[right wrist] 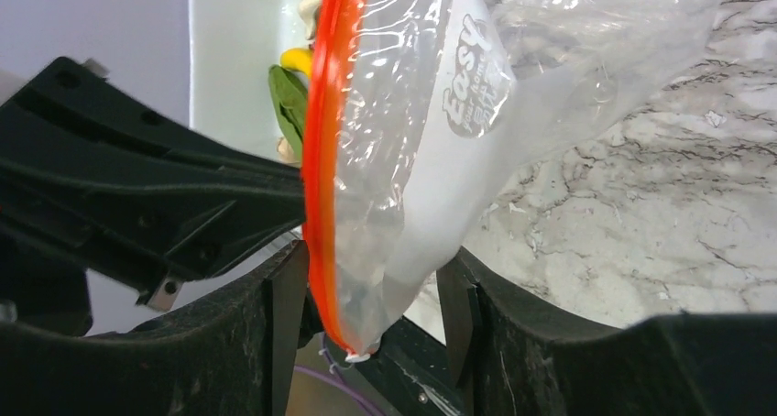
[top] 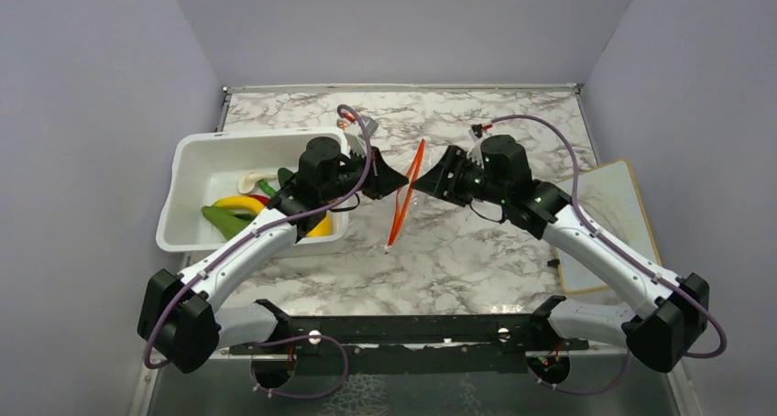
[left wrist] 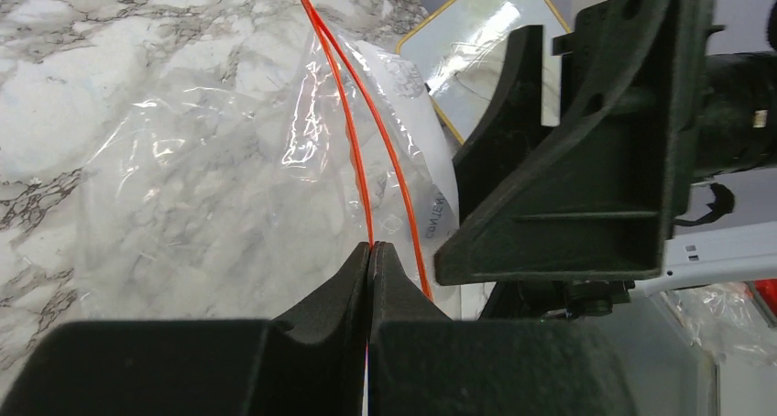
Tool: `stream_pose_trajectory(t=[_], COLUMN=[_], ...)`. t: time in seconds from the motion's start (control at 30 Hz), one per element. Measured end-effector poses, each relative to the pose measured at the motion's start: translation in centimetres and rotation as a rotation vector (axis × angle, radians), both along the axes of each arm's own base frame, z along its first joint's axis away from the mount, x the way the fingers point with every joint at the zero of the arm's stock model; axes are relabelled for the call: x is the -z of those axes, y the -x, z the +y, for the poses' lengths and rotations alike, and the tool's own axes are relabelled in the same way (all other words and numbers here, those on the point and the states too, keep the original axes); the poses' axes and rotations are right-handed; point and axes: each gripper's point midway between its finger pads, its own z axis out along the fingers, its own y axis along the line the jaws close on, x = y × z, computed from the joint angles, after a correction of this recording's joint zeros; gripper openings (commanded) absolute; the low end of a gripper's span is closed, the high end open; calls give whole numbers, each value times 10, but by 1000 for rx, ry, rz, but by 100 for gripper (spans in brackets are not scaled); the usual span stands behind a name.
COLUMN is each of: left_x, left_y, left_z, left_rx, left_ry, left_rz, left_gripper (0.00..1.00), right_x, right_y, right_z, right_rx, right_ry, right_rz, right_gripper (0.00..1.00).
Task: Place the food in the zip-top bag and seal the zipper
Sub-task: Open the zipper of the food storage bag at the center of the board.
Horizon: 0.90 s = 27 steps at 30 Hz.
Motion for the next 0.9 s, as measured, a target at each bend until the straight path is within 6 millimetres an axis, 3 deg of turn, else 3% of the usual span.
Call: stream_pose_trajectory(t=[0.13,0.23,0.4,0.57,0.73,0.9], left_x=[-1,-3,-11,-10,7,14], left_y=[1,4,14,11,7,6], left_z=[-1,-2,4,11,15,15], left_rx=[6,10,6,-34,-61,-65], left_ry=[6,22,51,32,-23,-42], left_rz=[3,11,5,-16,16,39], left_gripper=[0,0,0,0,0,0], right_x=[24,41,76,93,80,28], right_y=[-10,-16,-14,-10,-3,2], right_z=[7,3,-13,-23,-29,-26], right_rx=[-1,25,52,53,39,35], right_ry=[40,92,188,255,263,156], right_rz=[45,51,65,75,54,-27], right_gripper=[36,33,34,44,49,45])
